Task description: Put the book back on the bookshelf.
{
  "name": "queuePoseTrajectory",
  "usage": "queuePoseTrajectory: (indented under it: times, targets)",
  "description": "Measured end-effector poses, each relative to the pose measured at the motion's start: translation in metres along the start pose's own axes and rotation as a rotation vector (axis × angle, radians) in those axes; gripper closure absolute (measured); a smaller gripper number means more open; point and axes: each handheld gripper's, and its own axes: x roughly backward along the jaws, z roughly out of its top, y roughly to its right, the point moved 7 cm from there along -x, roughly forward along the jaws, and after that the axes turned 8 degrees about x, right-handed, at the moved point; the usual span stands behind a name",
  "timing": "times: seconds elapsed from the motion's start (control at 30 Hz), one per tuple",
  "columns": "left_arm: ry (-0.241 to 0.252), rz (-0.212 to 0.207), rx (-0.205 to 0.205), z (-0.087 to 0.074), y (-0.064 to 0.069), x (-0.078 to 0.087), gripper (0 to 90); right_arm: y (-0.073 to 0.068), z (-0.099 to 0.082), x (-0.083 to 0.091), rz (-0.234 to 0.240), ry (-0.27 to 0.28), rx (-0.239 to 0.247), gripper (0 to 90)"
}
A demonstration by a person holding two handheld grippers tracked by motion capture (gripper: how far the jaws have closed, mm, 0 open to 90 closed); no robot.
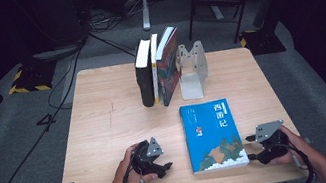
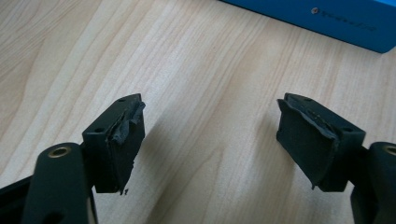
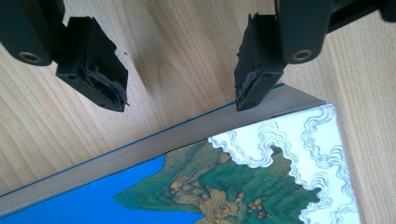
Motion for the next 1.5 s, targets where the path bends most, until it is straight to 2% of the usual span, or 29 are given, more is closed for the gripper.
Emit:
queuePoseTrajectory:
  times: [0.13, 0.17, 0.4, 0.83, 0.9, 1.0, 1.1, 1.17, 1.2, 1.27, 1.4, 1.5]
  targets:
    - [0.02, -0.013, 0.016, -0.002, -0.001, 0.0, 22.4, 0.0, 0.0, 0.001, 0.002, 0.003, 0.005, 35.3]
    - [0.032, -0.027, 0.036, -0.003, -0.003, -0.002, 21.0, 0.0, 0.001, 0.001, -0.001, 0.005, 0.004, 35.3]
    - [0.05, -0.032, 0.035, -0.003, -0.003, -0.003, 19.5, 0.002, 0.001, 0.003, -0.003, 0.034, -0.008, 35.6]
    - [0.042, -0.035, 0.028, -0.002, -0.004, -0.003, 18.9, 0.005, 0.005, 0.009, -0.008, 0.094, -0.031, 35.7]
    - [0.008, -0.025, 0.048, 0.0, -0.001, -0.003, 19.1, 0.007, 0.007, 0.01, -0.012, 0.121, -0.042, 36.4]
    - [0.02, -0.063, 0.052, 0.005, 0.006, -0.003, 22.3, 0.008, 0.01, 0.011, -0.013, 0.139, -0.052, 36.4]
    - [0.055, -0.083, 0.046, 0.014, 0.015, 0.0, 21.2, 0.007, 0.013, 0.011, -0.022, 0.149, -0.047, 36.3]
    - [0.1, -0.089, 0.029, 0.022, 0.023, 0.005, 21.5, 0.008, 0.016, 0.012, -0.029, 0.167, -0.051, 35.9]
    - [0.1, -0.089, 0.029, 0.022, 0.023, 0.005, 21.4, 0.008, 0.017, 0.013, -0.032, 0.172, -0.055, 35.3]
    - [0.128, -0.131, -0.003, 0.033, 0.042, 0.007, 20.7, 0.009, 0.02, 0.015, -0.042, 0.192, -0.067, 35.2]
    - [0.126, -0.166, -0.049, 0.044, 0.066, 0.002, 20.7, 0.009, 0.025, 0.018, -0.048, 0.224, -0.074, 35.5]
    - [0.127, -0.21, -0.09, 0.049, 0.084, -0.005, 22.2, 0.009, 0.029, 0.02, -0.065, 0.24, -0.07, 34.7]
